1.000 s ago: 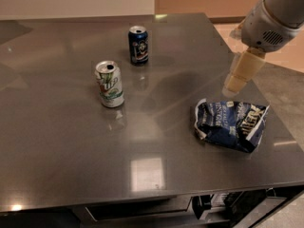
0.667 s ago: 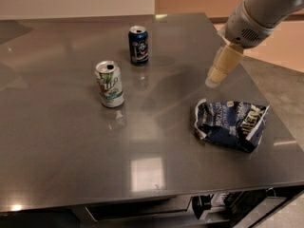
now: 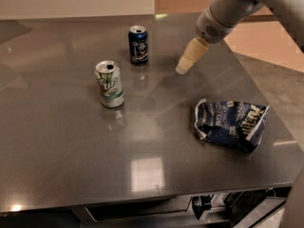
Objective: Pick pepsi can
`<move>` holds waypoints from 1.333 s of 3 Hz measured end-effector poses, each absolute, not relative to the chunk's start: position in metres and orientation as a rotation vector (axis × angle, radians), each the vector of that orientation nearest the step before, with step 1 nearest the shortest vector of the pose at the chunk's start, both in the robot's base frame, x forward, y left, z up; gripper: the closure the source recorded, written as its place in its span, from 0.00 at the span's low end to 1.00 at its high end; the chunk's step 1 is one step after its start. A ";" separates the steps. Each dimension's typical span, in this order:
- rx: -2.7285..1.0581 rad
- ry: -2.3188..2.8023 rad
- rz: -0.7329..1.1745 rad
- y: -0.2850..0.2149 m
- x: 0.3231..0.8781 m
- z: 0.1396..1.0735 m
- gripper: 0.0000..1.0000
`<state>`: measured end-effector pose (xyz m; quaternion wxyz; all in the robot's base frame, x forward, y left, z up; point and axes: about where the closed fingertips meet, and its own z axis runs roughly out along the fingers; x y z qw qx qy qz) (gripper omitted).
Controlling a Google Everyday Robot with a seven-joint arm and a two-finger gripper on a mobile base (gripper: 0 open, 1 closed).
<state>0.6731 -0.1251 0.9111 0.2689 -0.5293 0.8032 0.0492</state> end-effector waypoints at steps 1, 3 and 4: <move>-1.365 2.179 0.172 -0.099 0.706 0.902 0.00; -1.293 2.162 0.214 -0.049 0.752 0.903 0.00; -1.276 2.134 0.237 -0.026 0.768 0.907 0.00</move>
Offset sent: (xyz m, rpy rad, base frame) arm 0.0930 0.0793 -0.0051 0.1303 -0.0056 -0.1006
